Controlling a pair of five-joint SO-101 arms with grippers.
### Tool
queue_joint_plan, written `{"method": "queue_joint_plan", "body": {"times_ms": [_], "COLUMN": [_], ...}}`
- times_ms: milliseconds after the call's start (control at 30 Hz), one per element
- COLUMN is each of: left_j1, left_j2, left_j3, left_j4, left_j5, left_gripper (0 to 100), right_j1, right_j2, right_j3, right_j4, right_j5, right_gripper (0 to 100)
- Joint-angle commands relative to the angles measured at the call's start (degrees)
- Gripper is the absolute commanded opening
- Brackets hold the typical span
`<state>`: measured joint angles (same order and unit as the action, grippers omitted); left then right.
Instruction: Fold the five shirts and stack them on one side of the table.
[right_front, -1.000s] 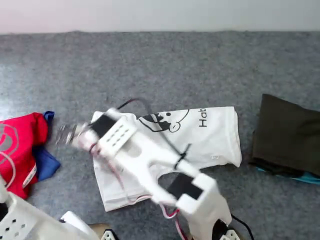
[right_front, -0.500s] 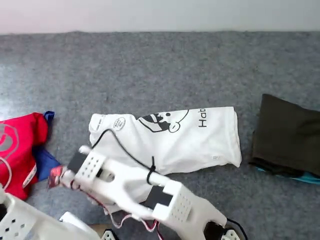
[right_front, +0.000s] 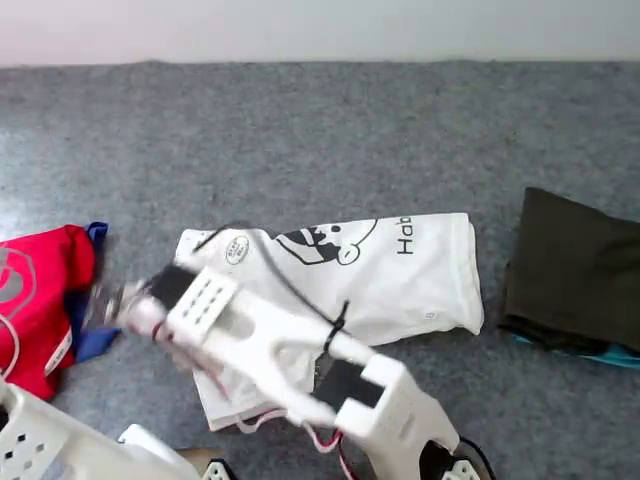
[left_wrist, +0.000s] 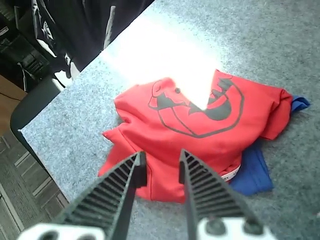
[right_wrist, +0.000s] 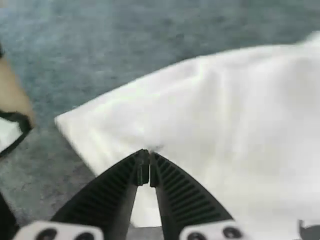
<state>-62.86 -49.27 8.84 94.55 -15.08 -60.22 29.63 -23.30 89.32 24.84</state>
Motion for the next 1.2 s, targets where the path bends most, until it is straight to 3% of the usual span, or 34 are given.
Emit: {"method": "queue_joint_plan", "body": {"times_ms": [0,233,400,533,700,867,1167], "left_j1": [0.0,0.1,0.1,0.1,0.1,1.0,15.4], "left_j2": [-0.4,-0.4,-0.7,-0.7,-0.7,-0.7,-0.3], "left_j3": [-0.2,0.7,2.8,2.9,2.9,2.9,3.2], "left_j4": [-1.1,-1.1,-1.1,-0.8,-0.7,-1.0,-1.1], "left_j5": [0.7,0.7,0.7,0.7,0.7,0.7,0.8], "left_gripper": [12,12,12,12,12,12,12], "right_j1": [7.0,15.6,14.5,11.5,8.5,8.3,19.1], "right_j2": [-3.7,-0.2,8.1,14.5,15.7,11.0,0.3], "right_j3": [-3.8,-3.9,-4.0,-4.0,-5.7,-10.0,-12.3], "right_j4": [-5.9,-28.1,-42.2,-47.0,-47.1,-43.3,-24.3], "right_j5": [-0.4,-0.2,-0.1,1.0,9.2,9.5,9.3], "right_gripper": [1.5,1.3,1.0,1.0,1.0,1.0,1.5]}}
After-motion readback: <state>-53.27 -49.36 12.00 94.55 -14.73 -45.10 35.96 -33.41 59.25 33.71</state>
